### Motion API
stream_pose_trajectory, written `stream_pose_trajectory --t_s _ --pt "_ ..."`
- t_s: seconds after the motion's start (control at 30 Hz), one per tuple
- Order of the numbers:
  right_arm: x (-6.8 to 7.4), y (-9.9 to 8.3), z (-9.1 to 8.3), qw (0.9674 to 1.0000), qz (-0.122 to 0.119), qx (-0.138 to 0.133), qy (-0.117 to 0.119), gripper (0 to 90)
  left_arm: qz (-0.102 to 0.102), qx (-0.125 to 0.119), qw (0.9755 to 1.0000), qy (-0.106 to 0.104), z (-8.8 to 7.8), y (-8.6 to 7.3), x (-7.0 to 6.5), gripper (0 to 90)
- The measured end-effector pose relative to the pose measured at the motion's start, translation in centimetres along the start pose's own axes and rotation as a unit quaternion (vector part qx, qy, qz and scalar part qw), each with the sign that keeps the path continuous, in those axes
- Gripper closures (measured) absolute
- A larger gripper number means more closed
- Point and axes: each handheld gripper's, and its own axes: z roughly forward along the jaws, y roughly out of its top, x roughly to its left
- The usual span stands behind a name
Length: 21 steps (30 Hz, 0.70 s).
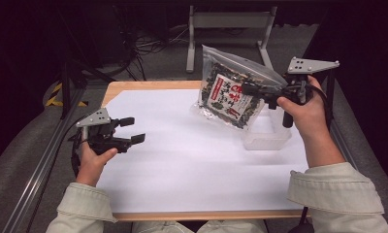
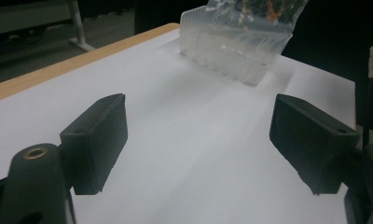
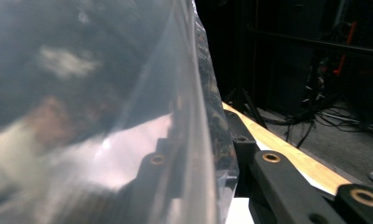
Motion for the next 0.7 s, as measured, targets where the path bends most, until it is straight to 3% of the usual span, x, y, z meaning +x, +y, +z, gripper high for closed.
stream_pose_trajectory --t_s 0.2,0.43,0.7 --pt "-1.5 0.7 -1.5 0.9989 0.001 0.001 -0.046 75.9 -0.007 0.002 1.0 0.003 -0.2 -0.3 -0.1 19.7" --pt "-3.2 1.2 -3.0 0.9958 0.011 -0.001 -0.091 75.9 0.0 0.002 1.0 0.006 -0.3 -0.3 -0.1 19.7" --pt "-5.1 1.3 -4.2 0.9892 0.017 0.004 -0.145 75.9 0.0 0.0 1.0 0.007 -0.6 -0.4 -0.1 19.7"
